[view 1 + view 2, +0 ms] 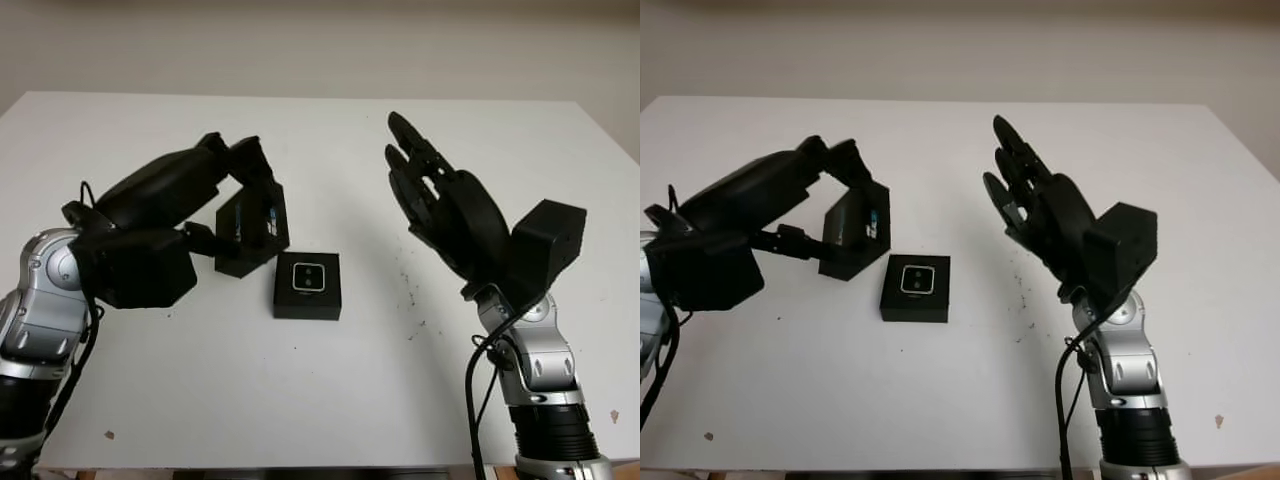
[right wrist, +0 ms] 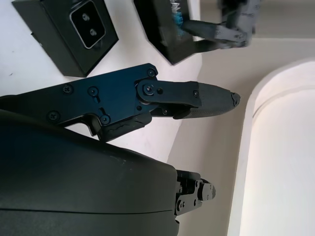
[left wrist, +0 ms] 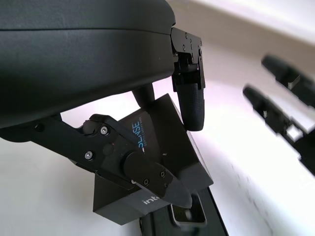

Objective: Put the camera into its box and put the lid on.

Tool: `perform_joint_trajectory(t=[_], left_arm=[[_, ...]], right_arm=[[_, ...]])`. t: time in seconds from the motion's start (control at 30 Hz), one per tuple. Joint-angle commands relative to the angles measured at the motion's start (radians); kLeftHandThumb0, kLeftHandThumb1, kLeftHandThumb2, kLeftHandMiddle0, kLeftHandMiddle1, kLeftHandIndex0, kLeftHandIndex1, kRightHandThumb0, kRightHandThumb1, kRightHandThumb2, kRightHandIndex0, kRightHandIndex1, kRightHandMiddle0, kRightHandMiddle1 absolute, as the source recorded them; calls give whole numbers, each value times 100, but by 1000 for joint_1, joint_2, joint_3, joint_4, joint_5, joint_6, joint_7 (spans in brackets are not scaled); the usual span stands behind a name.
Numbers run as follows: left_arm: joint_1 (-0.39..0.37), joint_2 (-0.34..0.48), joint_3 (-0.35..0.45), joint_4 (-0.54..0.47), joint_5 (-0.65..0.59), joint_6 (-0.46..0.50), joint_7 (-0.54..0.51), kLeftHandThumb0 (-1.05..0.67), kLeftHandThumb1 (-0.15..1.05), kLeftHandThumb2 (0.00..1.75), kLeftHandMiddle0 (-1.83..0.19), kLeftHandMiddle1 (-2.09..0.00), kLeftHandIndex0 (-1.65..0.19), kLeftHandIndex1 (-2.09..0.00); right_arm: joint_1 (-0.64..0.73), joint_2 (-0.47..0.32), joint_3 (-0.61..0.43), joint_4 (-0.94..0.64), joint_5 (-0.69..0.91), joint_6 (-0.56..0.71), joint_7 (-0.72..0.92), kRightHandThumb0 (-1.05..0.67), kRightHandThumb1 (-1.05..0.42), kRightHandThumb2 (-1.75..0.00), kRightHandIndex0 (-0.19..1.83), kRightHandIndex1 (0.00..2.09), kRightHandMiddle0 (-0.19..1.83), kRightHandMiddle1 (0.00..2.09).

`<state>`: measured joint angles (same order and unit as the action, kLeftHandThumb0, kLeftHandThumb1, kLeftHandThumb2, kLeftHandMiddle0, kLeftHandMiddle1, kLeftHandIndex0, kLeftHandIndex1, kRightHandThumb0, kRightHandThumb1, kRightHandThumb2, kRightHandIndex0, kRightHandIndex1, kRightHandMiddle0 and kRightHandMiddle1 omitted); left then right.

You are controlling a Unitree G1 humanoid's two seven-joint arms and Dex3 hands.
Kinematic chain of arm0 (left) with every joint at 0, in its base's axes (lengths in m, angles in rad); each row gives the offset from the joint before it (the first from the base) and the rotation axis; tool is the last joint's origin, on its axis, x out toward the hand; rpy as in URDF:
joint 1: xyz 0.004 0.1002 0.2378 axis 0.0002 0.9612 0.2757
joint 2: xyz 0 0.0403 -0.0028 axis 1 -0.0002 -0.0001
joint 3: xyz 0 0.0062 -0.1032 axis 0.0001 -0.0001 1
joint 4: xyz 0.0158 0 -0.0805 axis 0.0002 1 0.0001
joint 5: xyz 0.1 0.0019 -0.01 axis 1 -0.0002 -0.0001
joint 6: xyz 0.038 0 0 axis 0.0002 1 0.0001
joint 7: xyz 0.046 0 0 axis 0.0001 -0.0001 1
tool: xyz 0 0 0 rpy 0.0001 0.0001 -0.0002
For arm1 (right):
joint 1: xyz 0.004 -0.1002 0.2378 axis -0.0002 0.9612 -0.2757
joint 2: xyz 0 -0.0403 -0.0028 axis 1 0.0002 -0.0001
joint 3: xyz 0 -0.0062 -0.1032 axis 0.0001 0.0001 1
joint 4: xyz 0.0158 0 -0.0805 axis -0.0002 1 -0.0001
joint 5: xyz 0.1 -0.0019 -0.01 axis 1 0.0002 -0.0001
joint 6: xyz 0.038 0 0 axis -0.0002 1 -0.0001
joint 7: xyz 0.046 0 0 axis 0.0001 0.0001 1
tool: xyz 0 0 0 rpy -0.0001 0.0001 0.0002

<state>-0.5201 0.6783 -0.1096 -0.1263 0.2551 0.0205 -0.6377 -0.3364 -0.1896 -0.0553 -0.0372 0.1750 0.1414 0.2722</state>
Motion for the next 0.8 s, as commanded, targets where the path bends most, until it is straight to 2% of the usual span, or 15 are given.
perform_joint_trajectory(t=[0.0,0.07,0.2,0.43,0.77], left_arm=[[-45,-12,-25,10,-13,26,-35,-12,98,4,-15,-183,-12,-180],[-71,-23,-48,28,-15,52,-67,-12,97,4,-17,-183,-13,-181],[-90,-36,-66,56,-20,55,-93,-13,96,4,-20,-188,-15,-181],[-104,-44,-100,86,-15,60,-126,-9,96,5,-23,-196,-18,-186],[-108,-54,-129,78,16,63,-135,-8,95,4,-17,-189,-12,-186]], right_arm=[[-18,10,-10,6,8,-9,-9,-75,-105,-57,-15,1,-13,0],[-27,33,-22,11,30,-7,-24,-80,-105,-67,-18,0,-18,0],[-33,55,-25,15,36,-14,-54,-83,-105,-75,-19,0,-19,0],[-38,73,-25,16,38,-14,-78,-82,-105,-75,-19,0,-19,0],[-34,75,-26,9,39,-13,-77,-82,-105,-73,-19,0,-19,0]])
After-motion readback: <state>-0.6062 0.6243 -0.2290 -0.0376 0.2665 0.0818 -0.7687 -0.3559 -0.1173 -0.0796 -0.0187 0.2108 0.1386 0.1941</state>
